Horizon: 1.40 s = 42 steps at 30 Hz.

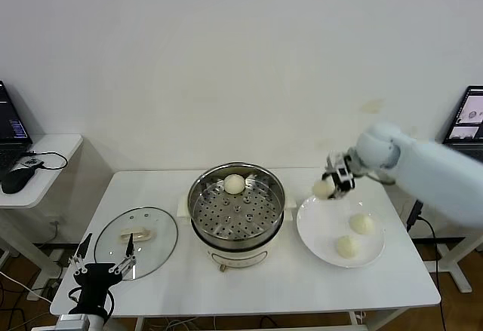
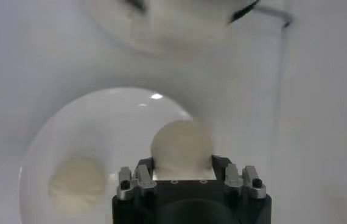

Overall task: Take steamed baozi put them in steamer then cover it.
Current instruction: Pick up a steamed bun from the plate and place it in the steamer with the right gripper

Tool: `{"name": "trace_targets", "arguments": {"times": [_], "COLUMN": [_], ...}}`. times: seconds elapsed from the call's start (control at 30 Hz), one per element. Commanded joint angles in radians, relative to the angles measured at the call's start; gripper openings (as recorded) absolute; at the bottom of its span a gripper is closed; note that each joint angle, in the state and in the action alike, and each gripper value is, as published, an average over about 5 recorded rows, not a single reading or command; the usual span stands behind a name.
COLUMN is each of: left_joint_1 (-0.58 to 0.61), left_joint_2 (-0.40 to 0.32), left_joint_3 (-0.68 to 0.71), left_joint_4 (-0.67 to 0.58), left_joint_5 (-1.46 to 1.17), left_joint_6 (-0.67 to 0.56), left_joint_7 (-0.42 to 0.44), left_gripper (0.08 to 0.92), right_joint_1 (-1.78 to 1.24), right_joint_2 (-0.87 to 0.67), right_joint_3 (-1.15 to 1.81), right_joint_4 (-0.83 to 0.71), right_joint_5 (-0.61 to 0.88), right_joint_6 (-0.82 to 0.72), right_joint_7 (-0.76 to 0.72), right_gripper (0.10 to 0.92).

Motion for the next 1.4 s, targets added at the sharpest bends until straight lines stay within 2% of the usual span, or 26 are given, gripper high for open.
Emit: {"name": "trace_targets", "arguments": {"times": [0.03, 0.27, 0.63, 1.0, 1.33, 1.4], "left_joint_1": [0.0, -0.005, -0.003, -0.015, -0.021, -0.021], "left_joint_2": [0.001, 0.001, -0.001, -0.004, -0.009, -0.009], "left_joint_3": [0.001, -0.006, -0.035, -0.035, -0.027, -0.026], "left_joint_4": [-0.005, -0.003, -0.009, 0.0, 0.003, 0.002], "left_joint_5": [-0.001, -0.005, -0.01, -0.013, -0.013, -0.013], "left_joint_6": [0.0, 0.0, -0.001, -0.003, -0.003, -0.004], "left_joint_7": [0.0, -0.001, 0.001, 0.001, 0.001, 0.001], "left_gripper": [0.823, 0.823, 0.823, 0.823, 0.823, 0.823], "right_joint_1": [0.312, 0.226, 0.016, -0.106, -0.152, -0.155], "right_joint_2": [0.04, 0.24, 0.537, 0.678, 0.714, 0.709], "right_joint_3": [-0.148, -0.138, -0.116, -0.102, -0.1, -0.099], "right_joint_4": [0.124, 0.112, -0.082, -0.256, -0.326, -0.328], "right_joint_5": [0.204, 0.351, 0.365, 0.298, 0.245, 0.234], "right_joint_6": [-0.079, -0.179, -0.29, -0.303, -0.302, -0.301], "right_joint_7": [0.009, 0.116, 0.211, 0.251, 0.253, 0.253], "right_gripper": [0.605, 0.611, 0.618, 0.619, 0.621, 0.649]}}
